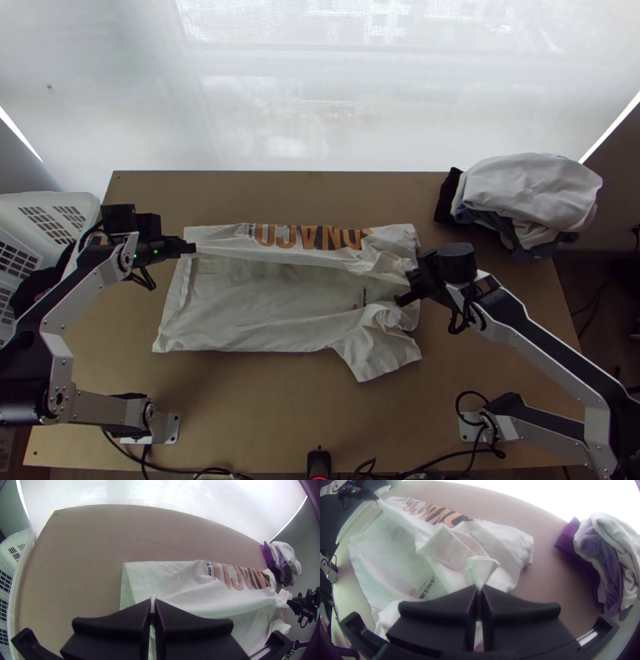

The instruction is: Fold the t-shirt

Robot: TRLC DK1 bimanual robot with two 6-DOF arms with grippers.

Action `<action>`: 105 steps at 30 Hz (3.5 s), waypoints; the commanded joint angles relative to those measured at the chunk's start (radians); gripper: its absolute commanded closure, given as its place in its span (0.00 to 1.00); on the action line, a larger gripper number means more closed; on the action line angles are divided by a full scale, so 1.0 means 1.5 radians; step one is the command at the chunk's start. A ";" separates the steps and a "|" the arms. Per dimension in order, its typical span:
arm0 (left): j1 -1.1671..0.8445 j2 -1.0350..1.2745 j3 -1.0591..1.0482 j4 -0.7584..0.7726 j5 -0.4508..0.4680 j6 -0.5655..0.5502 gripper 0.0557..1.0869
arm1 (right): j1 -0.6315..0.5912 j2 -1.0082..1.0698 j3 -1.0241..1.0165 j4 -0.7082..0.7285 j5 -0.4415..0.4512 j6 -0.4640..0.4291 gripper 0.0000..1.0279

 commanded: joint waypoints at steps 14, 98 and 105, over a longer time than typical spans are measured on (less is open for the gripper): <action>0.019 -0.006 -0.032 0.019 0.002 0.008 0.97 | 0.029 0.003 0.006 -0.031 -0.051 0.014 0.97; 0.125 -0.279 -0.284 -0.398 0.015 0.356 0.81 | 0.107 -0.231 0.044 -0.443 -0.121 -0.057 0.04; 0.125 -0.285 -0.281 -0.376 0.016 0.336 0.97 | 0.216 -0.237 -0.003 -0.442 -0.109 -0.093 0.04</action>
